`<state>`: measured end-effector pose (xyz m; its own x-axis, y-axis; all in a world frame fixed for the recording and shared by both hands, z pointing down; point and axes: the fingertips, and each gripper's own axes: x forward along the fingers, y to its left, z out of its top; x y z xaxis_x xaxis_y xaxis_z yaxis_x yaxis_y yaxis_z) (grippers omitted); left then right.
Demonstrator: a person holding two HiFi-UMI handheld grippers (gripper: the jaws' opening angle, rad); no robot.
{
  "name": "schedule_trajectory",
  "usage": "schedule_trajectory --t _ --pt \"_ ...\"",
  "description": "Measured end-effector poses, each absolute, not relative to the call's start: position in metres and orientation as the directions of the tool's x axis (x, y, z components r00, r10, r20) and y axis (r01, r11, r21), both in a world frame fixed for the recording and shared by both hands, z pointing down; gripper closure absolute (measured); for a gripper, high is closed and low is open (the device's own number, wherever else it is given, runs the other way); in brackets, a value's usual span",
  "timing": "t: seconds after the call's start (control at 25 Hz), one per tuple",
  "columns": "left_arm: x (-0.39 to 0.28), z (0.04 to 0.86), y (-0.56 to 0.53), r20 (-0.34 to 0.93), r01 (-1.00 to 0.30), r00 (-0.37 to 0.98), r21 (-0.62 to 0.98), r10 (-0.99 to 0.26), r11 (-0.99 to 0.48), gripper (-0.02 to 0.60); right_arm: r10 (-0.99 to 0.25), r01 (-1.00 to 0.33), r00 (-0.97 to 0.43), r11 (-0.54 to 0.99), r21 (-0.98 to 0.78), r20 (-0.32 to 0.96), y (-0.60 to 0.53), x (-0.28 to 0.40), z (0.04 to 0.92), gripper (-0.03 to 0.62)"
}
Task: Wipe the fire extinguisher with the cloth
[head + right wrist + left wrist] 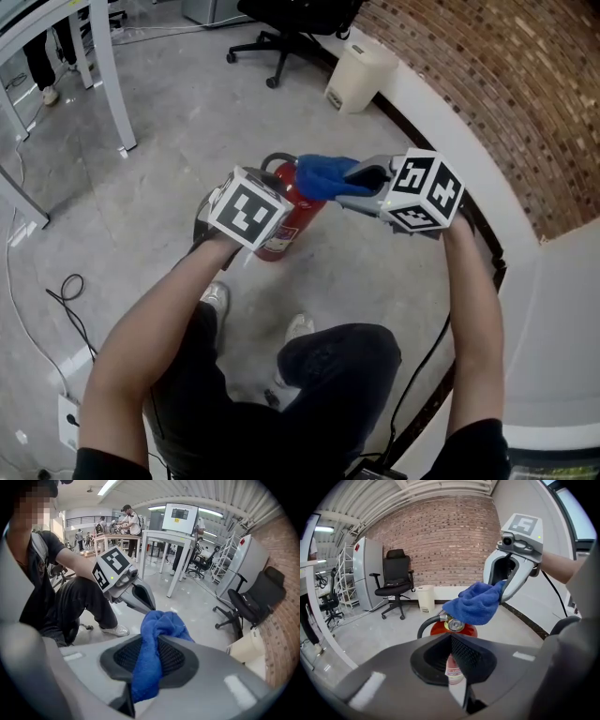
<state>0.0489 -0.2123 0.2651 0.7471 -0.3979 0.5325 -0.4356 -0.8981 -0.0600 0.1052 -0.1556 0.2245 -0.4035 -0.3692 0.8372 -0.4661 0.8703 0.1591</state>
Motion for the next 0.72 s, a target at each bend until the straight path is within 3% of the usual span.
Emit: schedule_trajectory --t 0.28,0.72 --pt "0.051 0.260 -0.199 0.517 -0.439 0.752 -0.072 -0.410 -0.896 0.577 -0.331 -0.484 -0.358 0.865 0.129 0.873 -0.110 0.119 0.245 0.497" --pt "0.038 0.275 -0.196 0.553 -0.459 0.725 -0.056 -0.411 -0.887 0.577 -0.317 -0.525 -0.456 0.851 0.037 0.832 -0.078 0.084 0.284 0.497"
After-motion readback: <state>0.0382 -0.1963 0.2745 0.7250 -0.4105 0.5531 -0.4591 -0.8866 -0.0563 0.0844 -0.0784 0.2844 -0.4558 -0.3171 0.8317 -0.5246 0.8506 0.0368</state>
